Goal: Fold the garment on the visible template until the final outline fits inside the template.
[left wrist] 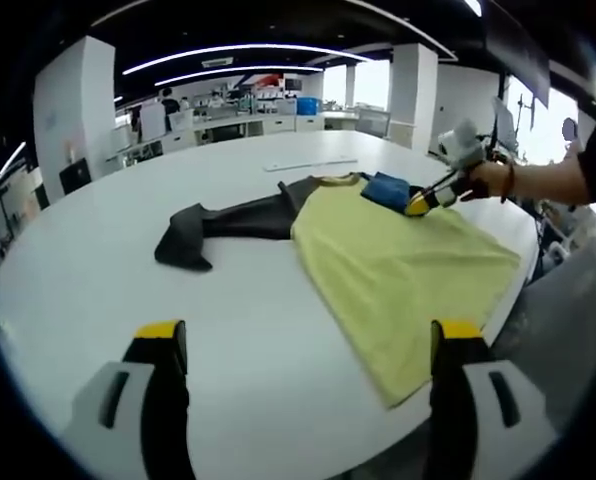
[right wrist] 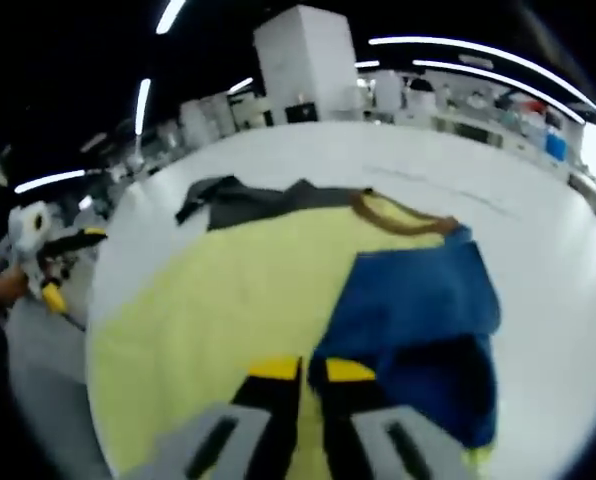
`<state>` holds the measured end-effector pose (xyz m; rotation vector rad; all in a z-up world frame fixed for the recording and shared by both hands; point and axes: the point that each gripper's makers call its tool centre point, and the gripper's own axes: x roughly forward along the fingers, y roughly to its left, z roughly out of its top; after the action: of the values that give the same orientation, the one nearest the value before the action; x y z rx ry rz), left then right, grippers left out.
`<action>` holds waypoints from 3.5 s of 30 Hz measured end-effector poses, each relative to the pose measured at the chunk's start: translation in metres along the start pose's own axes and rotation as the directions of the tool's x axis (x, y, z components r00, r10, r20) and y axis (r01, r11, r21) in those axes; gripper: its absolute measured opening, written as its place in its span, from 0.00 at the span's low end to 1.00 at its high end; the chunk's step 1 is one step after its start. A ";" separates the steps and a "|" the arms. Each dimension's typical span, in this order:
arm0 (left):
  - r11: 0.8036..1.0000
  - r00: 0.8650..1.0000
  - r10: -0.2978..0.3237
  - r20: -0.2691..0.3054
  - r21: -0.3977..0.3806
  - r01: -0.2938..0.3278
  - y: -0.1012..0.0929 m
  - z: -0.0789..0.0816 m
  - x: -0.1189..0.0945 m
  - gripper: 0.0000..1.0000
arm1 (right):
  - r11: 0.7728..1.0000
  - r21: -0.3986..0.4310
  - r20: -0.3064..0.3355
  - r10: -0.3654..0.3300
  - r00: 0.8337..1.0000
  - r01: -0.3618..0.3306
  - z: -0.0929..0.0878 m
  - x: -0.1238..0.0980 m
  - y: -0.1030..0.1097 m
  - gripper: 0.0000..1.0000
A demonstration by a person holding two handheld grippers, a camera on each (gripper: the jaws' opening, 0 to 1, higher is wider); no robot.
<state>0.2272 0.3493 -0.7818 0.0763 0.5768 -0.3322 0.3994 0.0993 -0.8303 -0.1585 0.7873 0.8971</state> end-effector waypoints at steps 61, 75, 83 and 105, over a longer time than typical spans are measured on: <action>1.000 1.000 -0.006 0.005 0.011 0.006 -0.007 0.008 0.000 0.99 | 0.958 0.144 0.132 -0.266 0.955 0.247 0.057 -0.057 -0.126 0.01; 1.000 1.000 -0.011 0.023 0.015 0.011 0.003 0.008 0.002 0.99 | 0.908 0.091 0.089 -0.417 0.905 0.409 0.035 -0.119 -0.180 0.00; 1.000 1.000 -0.012 0.021 0.025 0.012 -0.003 0.011 0.002 0.99 | 0.872 0.122 0.046 -0.482 0.875 0.474 0.009 -0.149 -0.202 0.00; 0.999 0.999 -0.015 0.036 0.034 0.014 -0.012 0.019 0.003 0.99 | 0.722 0.150 -0.062 -0.675 0.735 0.676 -0.049 -0.237 -0.253 0.00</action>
<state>0.2359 0.3341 -0.7671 0.0980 0.5360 -0.3570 0.4750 -0.2341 -0.7535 -0.2819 0.7224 0.1253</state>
